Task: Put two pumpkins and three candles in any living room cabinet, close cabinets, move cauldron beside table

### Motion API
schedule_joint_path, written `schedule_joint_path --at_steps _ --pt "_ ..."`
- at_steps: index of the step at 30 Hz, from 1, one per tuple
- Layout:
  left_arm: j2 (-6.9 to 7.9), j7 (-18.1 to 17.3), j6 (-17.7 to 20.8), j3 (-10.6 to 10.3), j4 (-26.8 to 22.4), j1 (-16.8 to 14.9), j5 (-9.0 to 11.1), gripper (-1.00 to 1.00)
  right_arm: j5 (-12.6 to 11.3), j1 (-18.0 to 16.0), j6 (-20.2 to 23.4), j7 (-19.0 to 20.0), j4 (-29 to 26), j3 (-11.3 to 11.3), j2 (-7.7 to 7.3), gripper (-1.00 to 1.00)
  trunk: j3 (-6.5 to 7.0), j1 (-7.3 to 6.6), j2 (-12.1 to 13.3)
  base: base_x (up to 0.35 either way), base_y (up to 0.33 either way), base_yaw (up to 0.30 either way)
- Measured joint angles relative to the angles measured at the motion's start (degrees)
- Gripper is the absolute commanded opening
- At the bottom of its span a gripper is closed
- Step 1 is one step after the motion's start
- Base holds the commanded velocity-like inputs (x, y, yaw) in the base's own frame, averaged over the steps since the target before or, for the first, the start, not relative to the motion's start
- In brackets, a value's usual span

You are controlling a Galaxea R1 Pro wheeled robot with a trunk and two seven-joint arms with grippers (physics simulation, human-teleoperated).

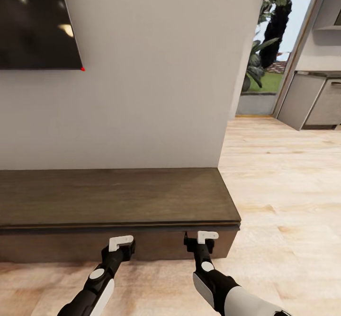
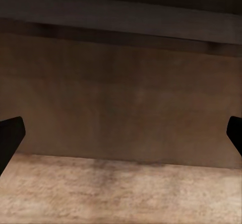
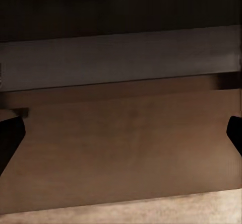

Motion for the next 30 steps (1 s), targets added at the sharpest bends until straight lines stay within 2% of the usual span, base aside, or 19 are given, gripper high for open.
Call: schedule_joint_path --at_steps 17,19,21,23,25,27,30 --pt "-0.06 0.1 0.4 0.1 0.0 0.0 0.1 1.00 0.0 0.0 0.6 0.0 0.0 -0.1 0.00 1.00 0.00 0.00 0.0 -0.312 0.000 0.000" --pt "-0.06 0.1 0.7 0.2 -0.1 0.0 0.1 1.00 -0.1 0.0 2.6 -0.1 -0.1 -0.2 0.00 1.00 0.00 0.00 0.0 -0.275 0.000 0.000" --pt "-0.01 0.1 2.1 0.3 -0.8 -0.1 0.1 1.00 -0.3 -0.2 7.5 -0.1 -0.5 -0.3 0.00 1.00 0.00 0.00 0.0 -0.183 0.000 0.000" --pt "0.01 0.2 7.2 0.5 -2.6 -0.1 0.1 1.00 -0.7 -0.7 13.5 -0.1 -1.1 -0.5 0.00 1.00 0.00 0.00 0.0 -0.121 0.000 0.000" --pt "0.05 0.9 16.0 0.6 -6.0 -0.1 0.2 1.00 -1.0 -1.4 19.0 -0.3 -2.2 -0.6 0.00 1.00 0.00 0.00 0.0 -0.056 0.000 0.000" --pt "0.21 1.5 29.4 1.2 -11.2 -0.1 0.4 1.00 -1.8 -2.0 27.5 -0.4 -4.4 -1.5 0.00 1.00 0.00 0.00 0.0 -0.016 0.000 0.000" --pt "0.19 1.6 39.2 3.5 -15.4 -0.1 0.5 1.00 -2.6 -2.2 35.1 -0.2 -7.5 -4.1 0.00 1.00 0.00 0.00 0.0 -0.091 0.000 0.000"
